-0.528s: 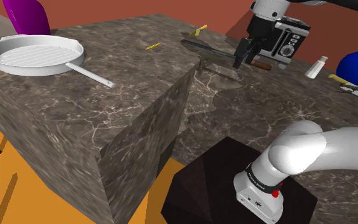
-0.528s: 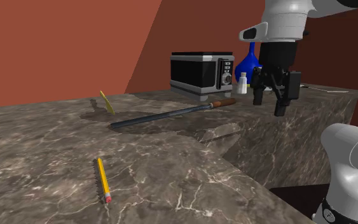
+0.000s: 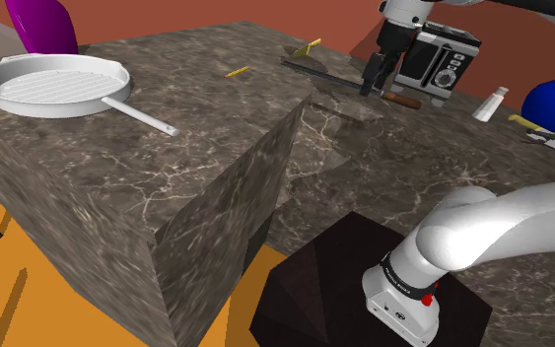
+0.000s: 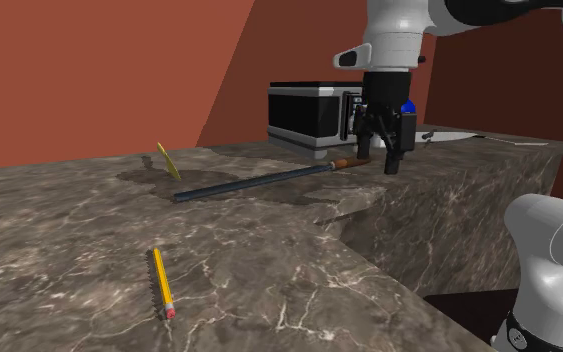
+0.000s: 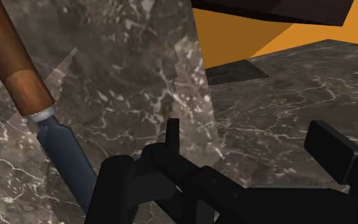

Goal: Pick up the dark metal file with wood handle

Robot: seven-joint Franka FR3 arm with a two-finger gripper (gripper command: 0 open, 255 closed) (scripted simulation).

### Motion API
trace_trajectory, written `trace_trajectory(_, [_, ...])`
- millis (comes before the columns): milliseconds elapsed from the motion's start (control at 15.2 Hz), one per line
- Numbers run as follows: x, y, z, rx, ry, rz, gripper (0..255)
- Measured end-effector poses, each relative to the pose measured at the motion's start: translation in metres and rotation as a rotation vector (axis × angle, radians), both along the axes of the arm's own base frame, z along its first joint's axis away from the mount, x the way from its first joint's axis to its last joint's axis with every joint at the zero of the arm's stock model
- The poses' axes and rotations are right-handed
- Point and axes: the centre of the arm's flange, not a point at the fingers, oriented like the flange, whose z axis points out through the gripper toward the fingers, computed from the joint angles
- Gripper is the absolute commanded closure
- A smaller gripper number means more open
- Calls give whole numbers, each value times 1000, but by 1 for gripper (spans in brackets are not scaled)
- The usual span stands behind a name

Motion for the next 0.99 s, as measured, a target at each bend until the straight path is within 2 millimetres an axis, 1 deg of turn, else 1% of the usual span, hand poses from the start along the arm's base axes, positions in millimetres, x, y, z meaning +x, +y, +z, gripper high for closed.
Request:
trace_trajectory(132, [18,-14,-2,-8,2,38,0])
trace_trajectory(396, [57,-49,-3,-23,6,112,0])
trace_trajectory(528, [81,-62,-3,-31,8,150,0])
trace_trajectory(660, [98,-81,-7,-39,10,188,0])
trace_trajectory(858, [131,-100,-7,-51,14,244,0])
trace_trajectory(990, [141,-107,-10,-55,15,261,0])
